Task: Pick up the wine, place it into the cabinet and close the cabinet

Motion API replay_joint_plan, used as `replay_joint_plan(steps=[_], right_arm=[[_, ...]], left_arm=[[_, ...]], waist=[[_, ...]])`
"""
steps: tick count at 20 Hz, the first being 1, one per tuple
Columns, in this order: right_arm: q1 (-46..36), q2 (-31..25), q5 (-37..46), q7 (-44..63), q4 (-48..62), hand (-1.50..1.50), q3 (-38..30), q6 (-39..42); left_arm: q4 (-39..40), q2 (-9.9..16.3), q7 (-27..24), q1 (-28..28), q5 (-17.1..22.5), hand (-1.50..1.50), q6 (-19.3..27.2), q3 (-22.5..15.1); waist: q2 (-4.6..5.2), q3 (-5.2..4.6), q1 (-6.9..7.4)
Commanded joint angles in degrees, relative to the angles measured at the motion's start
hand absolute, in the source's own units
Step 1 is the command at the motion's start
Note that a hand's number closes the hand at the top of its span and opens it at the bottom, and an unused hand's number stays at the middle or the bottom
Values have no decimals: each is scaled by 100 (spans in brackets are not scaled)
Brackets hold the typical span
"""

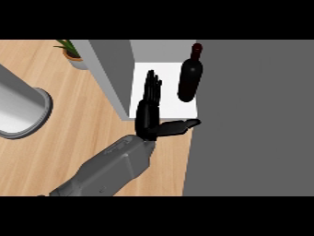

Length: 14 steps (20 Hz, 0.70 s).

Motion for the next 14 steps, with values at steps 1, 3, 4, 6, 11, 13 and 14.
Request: replay_joint_plan(steps=[1,3,4,6,11,13,14], right_arm=[[398,-72,-61,83,-314,-150,38,101],[159,92,325,-346,243,-150,201,68],[186,-155,-256,-59,-19,-150,-275,163],[58,-194,-302,-121,-20,-150,-421,156],[461,-194,-160,-403,-42,-150,-409,293],[326,-40,232,-229,-288,-150,2,85],[609,-59,-83,-479,-138,-150,-38,355]], left_arm=[[-761,158,-51,602,-524,-150,193,-89],[-642,135,17,674,-751,-150,-190,-40],[-1600,679,424,719,-760,-150,207,-149],[-1857,624,597,827,-964,-150,378,-100],[-3022,1452,719,1450,-1390,-150,168,-95],[-3555,1841,909,1767,-1550,-150,249,-219],[-3604,1918,856,1905,-1609,-150,9,-93]], waist=[[-12,1,15],[6,0,13],[-16,3,49],[-6,2,25],[-11,4,47],[-17,1,65],[-8,3,43]])
